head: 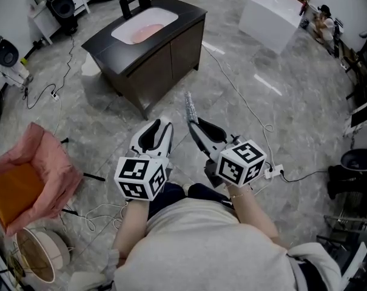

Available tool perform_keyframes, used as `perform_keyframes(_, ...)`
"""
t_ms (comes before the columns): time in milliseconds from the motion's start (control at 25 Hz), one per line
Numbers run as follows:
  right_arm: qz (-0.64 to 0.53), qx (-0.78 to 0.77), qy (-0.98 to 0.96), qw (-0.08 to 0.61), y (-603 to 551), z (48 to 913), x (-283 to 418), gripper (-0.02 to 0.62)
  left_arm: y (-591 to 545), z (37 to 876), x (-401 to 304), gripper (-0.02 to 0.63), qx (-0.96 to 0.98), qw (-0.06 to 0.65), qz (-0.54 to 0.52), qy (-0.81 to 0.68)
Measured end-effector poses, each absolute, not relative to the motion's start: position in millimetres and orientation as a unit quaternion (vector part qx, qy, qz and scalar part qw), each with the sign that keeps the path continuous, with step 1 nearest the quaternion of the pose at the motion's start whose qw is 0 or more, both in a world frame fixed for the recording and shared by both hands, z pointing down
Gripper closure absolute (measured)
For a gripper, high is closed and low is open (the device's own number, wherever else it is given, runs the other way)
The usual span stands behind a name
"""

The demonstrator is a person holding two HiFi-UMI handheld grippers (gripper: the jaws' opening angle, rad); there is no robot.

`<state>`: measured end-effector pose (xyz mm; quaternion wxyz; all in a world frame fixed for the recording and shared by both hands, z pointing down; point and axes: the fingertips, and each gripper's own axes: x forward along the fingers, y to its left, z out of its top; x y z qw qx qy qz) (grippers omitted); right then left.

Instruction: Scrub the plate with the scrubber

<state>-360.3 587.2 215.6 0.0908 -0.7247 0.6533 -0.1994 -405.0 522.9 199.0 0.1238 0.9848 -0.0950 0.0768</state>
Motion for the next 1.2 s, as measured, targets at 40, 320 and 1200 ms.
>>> perform_keyframes(40,-0.2,-0.724,0.654,0.091,589,216,-358,0.518,523,200,-405,0.491,0.984,0.124,0.076,-0.1)
perform_keyframes(320,-0.218,-0.721,0.65,0.093,597,232,-341,0.52,522,215,-397,0.489,0.979,0.128,0.099,-0.123)
perform_keyframes(1200,-0.209,-0.741,0.621,0.152,438,226,-184,0.518,330,218,-242,0.489,0.981,0.144,0.092,-0.09)
